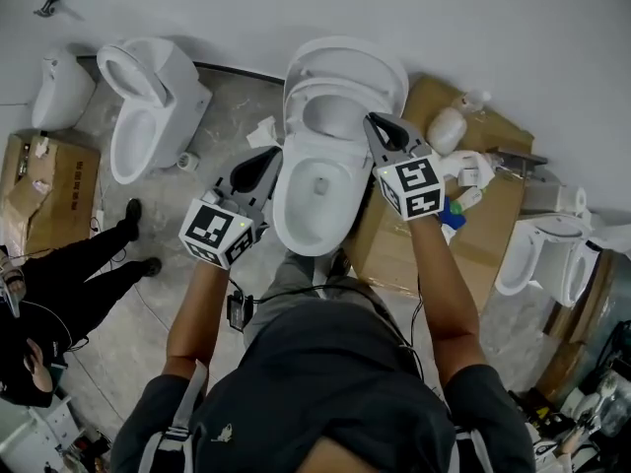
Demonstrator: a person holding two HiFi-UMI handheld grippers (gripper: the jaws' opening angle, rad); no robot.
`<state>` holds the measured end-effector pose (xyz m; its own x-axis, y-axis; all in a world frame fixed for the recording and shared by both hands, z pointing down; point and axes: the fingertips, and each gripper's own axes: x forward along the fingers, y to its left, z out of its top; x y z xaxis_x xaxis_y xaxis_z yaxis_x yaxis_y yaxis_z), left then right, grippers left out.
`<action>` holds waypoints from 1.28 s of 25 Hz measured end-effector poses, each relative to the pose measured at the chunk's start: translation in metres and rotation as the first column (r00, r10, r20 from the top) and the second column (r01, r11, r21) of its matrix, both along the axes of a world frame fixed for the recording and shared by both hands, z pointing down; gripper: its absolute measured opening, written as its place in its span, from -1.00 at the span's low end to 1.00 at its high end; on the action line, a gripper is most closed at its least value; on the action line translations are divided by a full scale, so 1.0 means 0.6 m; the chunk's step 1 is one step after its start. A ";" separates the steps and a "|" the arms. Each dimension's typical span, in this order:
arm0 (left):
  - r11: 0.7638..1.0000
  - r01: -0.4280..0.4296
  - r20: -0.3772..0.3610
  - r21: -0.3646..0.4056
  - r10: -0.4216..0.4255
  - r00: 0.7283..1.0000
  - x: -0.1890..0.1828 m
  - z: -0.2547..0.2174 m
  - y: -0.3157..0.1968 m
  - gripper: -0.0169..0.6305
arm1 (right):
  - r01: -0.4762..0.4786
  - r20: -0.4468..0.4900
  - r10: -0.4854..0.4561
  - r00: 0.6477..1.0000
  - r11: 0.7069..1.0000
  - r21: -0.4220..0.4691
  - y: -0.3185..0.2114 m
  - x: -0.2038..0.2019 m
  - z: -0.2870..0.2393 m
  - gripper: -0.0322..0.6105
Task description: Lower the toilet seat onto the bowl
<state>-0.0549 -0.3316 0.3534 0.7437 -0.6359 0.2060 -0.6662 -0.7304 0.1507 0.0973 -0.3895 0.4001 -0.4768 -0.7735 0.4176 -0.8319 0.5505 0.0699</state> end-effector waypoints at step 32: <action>0.991 0.039 0.004 -0.131 -0.039 0.999 -0.079 0.140 -0.071 -0.94 | 0.001 -0.407 -0.063 0.911 0.989 -0.150 -0.226 0.023 0.279 -0.49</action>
<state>-0.1022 -0.3741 0.4374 0.7186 -0.6320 0.2901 -0.6941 -0.6779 0.2422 0.1109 -0.5252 0.5675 -0.2634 -0.6777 0.6865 -0.7287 0.6061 0.3188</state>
